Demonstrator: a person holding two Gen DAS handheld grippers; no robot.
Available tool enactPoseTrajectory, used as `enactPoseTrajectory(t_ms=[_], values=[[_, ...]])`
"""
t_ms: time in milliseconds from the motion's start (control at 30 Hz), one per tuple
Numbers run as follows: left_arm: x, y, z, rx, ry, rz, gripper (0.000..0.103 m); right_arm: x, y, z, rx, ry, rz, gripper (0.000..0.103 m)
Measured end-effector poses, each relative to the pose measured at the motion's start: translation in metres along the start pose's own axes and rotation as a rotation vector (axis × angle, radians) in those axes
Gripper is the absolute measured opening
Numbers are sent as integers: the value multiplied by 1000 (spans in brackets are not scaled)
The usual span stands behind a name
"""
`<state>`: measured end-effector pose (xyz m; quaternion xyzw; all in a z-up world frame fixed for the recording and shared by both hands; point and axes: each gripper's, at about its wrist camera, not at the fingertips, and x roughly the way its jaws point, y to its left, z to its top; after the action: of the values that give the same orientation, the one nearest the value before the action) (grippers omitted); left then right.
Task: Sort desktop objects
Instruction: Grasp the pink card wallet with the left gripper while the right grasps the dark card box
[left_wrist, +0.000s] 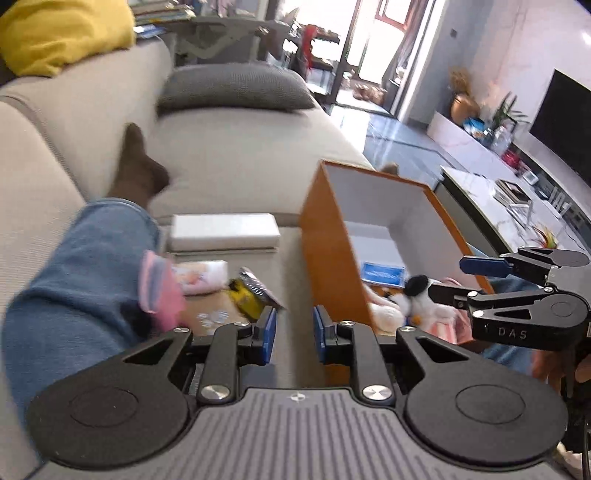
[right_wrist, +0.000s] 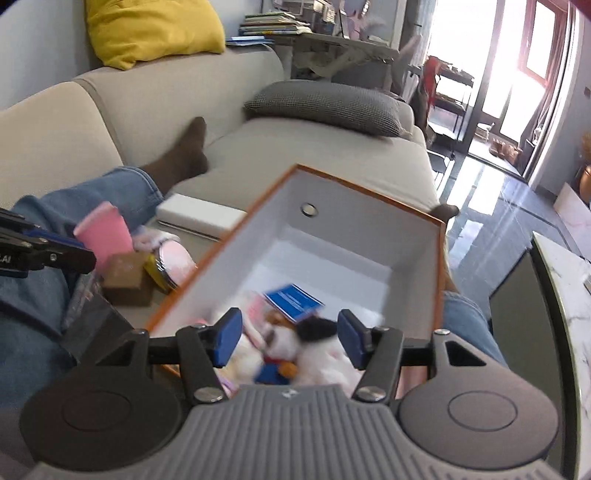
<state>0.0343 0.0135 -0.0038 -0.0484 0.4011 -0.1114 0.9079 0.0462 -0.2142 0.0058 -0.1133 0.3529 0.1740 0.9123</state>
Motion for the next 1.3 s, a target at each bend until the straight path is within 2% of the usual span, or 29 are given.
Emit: enactPoseTrajectory(t_ms=[133,200,333,500,533,600,733,767,833,1167,1300], values=[[-13,22,-3,-26,-47,48,30,4,25,9,-27,-77,69,61],[-18,34,-5,-56,-61,69,30,4,40,13,-53,-127,79,67],[-20,56,-6,-70,-36,100,32,8,61,28,-85,-119,134,67],[-15,71,-6,-85,20,87,32,29,82,43,-129,-37,183,65],[-14,72,-5,-86,26,85,32,34,87,46,-140,-12,189,62],[-7,74,-3,-84,39,92,32,43,92,46,-145,20,214,49],[8,77,4,-60,68,116,40,61,104,51,-165,68,263,44],[14,77,6,-48,79,122,49,66,106,53,-169,76,268,42],[23,77,8,-15,99,120,54,74,108,56,-173,93,278,42],[80,86,33,15,207,147,54,121,104,66,-189,189,298,41],[97,94,41,1,259,125,54,130,104,66,-182,200,322,41]])
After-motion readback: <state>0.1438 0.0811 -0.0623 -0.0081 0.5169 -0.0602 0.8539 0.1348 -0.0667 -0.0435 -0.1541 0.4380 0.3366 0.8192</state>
